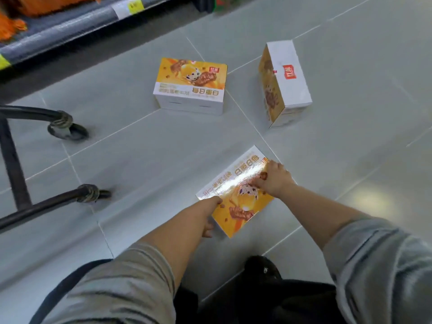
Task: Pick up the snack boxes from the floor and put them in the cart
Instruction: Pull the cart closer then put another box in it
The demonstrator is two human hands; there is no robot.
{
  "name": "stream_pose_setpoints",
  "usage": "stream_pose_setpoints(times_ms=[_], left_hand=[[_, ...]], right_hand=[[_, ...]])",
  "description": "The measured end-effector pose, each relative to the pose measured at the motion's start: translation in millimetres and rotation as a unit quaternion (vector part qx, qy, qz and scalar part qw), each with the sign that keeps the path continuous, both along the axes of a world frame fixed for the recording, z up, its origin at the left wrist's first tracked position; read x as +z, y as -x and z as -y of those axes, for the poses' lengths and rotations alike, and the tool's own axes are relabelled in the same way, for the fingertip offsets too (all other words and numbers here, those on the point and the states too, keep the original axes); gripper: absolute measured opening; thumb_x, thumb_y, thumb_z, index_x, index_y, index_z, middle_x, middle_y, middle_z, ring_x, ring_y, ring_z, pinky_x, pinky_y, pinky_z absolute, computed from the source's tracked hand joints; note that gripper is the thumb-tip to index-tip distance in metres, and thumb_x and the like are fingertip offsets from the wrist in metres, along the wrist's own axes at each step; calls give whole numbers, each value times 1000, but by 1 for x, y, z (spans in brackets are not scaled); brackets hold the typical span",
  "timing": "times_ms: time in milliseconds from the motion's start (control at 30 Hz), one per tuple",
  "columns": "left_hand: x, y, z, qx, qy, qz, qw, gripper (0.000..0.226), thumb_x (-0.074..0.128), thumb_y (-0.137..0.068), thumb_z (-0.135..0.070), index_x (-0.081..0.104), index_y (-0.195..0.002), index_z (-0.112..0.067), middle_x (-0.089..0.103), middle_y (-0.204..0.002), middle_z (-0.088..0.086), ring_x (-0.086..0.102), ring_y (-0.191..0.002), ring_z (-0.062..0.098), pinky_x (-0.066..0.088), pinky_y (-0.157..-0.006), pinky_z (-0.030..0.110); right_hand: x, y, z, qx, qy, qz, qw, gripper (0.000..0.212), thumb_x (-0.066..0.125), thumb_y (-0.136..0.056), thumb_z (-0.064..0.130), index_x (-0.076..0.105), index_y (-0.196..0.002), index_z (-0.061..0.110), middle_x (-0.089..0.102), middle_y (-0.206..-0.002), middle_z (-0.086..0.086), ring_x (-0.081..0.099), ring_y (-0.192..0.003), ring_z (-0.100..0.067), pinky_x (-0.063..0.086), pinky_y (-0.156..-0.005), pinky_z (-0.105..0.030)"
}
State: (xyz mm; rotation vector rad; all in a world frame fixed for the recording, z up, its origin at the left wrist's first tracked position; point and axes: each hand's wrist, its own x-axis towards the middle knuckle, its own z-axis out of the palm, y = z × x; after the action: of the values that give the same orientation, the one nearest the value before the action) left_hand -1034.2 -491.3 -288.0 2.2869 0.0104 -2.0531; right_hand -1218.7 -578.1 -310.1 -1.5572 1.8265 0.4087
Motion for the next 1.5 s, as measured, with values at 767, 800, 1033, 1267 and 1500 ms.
stream_pose_setpoints(times_ms=[767,800,1033,1267,1500], left_hand=[[244,-87,88,225,242,69,941,108,88,-19,-42,37,-111,-16,61,-103,8,68,-92,31,58,-81,51],[257,-99,92,239,263,73,932,107,89,-18,-43,42,-110,-16,65,-103,8,69,-90,29,58,-80,50],[483,-152,101,257,371,136,882,86,86,-38,-48,51,-108,-12,65,-110,7,66,-94,26,56,-87,45],[635,-223,61,304,454,191,816,73,87,-58,-38,39,-108,-14,59,-113,9,63,-98,29,55,-88,50],[728,-310,-18,383,462,160,784,113,80,-39,-68,36,-133,-24,55,-128,11,61,-107,34,52,-89,58]], right_hand=[[269,-64,75,-171,83,138,972,90,82,-56,58,48,-125,10,55,-121,-14,55,-115,-32,50,-95,-48],[302,-71,79,-164,99,151,970,92,82,-53,60,48,-123,10,55,-120,-14,54,-116,-32,48,-97,-47],[502,-124,93,-166,218,277,921,62,81,-45,61,50,-82,22,66,-97,-12,65,-97,-31,54,-84,-44],[645,-204,73,-113,275,362,884,62,81,-63,53,47,-95,12,57,-95,-6,61,-89,-24,54,-76,-44],[742,-300,40,-13,320,401,858,59,80,-63,55,52,-95,15,58,-102,-7,59,-97,-27,52,-82,-43]])
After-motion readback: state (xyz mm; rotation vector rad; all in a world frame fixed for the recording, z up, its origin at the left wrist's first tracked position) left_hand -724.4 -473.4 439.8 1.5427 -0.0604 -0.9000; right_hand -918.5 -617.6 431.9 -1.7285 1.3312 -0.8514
